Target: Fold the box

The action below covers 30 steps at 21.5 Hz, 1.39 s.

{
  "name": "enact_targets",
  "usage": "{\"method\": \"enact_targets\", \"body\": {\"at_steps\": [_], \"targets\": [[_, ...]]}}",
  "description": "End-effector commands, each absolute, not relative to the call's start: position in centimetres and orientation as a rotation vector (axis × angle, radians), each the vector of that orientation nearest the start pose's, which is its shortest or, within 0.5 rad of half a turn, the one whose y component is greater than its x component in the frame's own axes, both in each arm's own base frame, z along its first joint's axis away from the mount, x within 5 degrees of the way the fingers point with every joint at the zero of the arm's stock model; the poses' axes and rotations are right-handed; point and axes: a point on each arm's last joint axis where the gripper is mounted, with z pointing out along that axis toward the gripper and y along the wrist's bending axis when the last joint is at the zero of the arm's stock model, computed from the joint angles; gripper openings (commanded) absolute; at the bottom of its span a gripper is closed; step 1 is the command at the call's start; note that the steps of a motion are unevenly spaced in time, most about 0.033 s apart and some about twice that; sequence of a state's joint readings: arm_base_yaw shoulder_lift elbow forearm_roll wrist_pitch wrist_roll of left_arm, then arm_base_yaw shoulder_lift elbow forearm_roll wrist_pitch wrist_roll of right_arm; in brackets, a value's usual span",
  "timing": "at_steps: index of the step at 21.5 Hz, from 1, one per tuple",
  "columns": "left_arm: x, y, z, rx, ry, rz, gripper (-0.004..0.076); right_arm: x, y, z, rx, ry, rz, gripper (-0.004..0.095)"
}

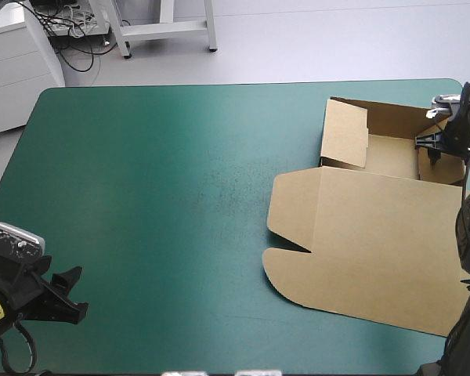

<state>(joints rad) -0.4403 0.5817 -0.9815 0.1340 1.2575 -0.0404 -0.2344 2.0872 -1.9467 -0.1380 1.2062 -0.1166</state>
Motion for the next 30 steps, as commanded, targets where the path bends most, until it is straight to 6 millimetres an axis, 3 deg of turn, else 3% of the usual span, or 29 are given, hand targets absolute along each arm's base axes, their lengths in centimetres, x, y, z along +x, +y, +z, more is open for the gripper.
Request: {"method": "enact_targets", "body": {"at_steps": [1, 5, 6, 9, 13, 16, 17, 21, 23, 27, 30], "targets": [[5.9, -1.4, 38.9, 0.447, 2.290, -0.063, 0.0365, 42.1, -11.6, 33.8, 0.130, 2.655, -0.321, 0.0688], [5.9, -1.4, 39.0, 0.445, 2.286, -0.058, 0.0365, 40.6, -10.9, 37.4, 0.139, 2.566, -0.286, 0.0688], [5.9, -1.4, 39.0, 0.445, 2.284, -0.056, 0.0365, 39.4, -10.4, 39.3, 0.144, 2.529, -0.250, 0.0688], [6.0, -1.4, 39.1, 0.443, 2.268, -0.060, 0.0365, 36.9, -9.3, 42.2, 0.148, 2.489, -0.192, 0.0688], [6.3, -1.6, 39.5, 0.432, 2.211, -0.073, 0.0365, 31.5, -6.6, 47.4, 0.062, 2.342, -0.061, 0.0633], [6.4, -1.5, 39.6, 0.429, 2.194, -0.061, 0.0365, 27.8, -4.8, 48.9, -0.015, 2.278, 0.029, 0.0572], [6.5, -1.5, 39.7, 0.427, 2.183, -0.047, 0.0365, 25.6, -3.8, 49.4, -0.043, 2.237, 0.068, 0.0550], [6.7, -1.5, 39.9, 0.424, 2.152, -0.051, 0.0365, 19.5, -1.5, 48.7, -0.139, 2.126, 0.030, 0.0545], [6.7, -1.5, 39.9, 0.424, 2.150, -0.051, 0.0365, 17.5, -1.1, 48.0, -0.159, 2.091, 0.015, 0.0545], [6.9, -1.7, 40.1, 0.421, 2.112, -0.066, 0.0365, 11.1, 0.1, 45.4, -0.208, 1.998, -0.027, 0.0545], [7.1, -1.8, 39.5, 0.422, 2.121, -0.075, 0.0365, 8.4, 0.8, 43.2, -0.206, 1.953, -0.013, 0.0545]]}}
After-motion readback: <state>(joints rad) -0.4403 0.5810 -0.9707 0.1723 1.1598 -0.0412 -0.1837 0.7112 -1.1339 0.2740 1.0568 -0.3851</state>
